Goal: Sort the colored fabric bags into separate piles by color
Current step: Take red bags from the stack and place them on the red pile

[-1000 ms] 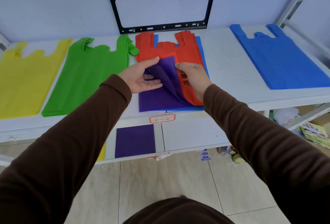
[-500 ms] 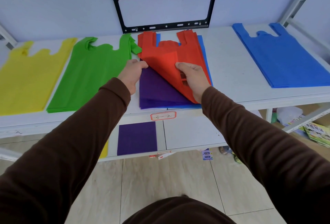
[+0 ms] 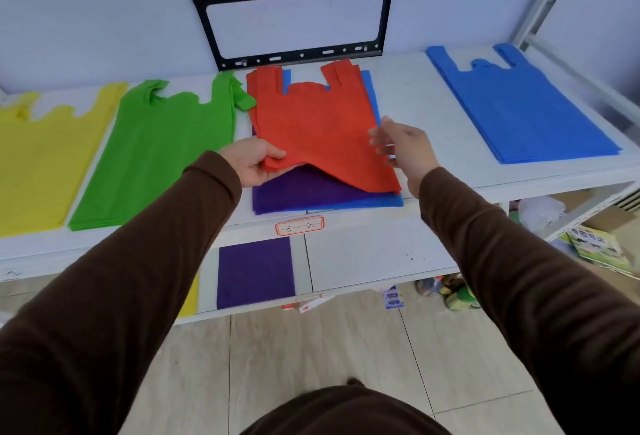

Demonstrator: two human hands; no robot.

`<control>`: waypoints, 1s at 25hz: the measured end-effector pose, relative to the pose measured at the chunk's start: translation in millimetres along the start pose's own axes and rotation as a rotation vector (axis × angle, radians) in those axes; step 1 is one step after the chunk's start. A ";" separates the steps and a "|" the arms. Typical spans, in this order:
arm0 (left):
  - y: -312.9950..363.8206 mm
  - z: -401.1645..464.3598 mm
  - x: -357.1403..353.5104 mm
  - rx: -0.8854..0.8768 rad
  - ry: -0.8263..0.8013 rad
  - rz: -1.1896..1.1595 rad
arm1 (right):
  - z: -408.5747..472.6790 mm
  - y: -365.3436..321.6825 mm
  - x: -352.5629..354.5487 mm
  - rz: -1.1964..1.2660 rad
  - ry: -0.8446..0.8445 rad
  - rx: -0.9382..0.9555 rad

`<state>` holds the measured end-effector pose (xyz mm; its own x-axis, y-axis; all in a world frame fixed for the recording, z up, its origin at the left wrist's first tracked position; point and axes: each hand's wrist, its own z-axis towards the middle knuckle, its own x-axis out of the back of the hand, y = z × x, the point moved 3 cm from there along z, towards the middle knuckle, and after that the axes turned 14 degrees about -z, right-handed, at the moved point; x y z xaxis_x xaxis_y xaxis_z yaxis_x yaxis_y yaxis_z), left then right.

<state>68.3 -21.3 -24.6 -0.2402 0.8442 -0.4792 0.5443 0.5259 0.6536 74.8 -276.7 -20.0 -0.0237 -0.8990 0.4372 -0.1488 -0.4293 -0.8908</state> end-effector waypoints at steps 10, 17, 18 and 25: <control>-1.6 -7.7 20.8 0.045 -0.113 0.199 | 6.2 13.3 7.4 0.311 -0.435 -0.258; 19.8 30.7 15.2 -0.237 0.039 0.136 | 12.5 26.6 19.5 0.235 -0.697 -0.168; 21.1 36.5 11.5 -0.280 0.070 0.197 | 13.4 29.2 22.2 0.223 -0.720 -0.171; 14.3 53.8 4.3 -0.441 0.244 0.528 | 31.9 37.0 8.1 -0.008 -0.585 -0.023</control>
<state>118.3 -15.7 -48.8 -0.2354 0.9690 0.0755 0.2749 -0.0081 0.9614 100.7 -302.6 -53.3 0.5266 -0.7965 0.2971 -0.1683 -0.4402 -0.8820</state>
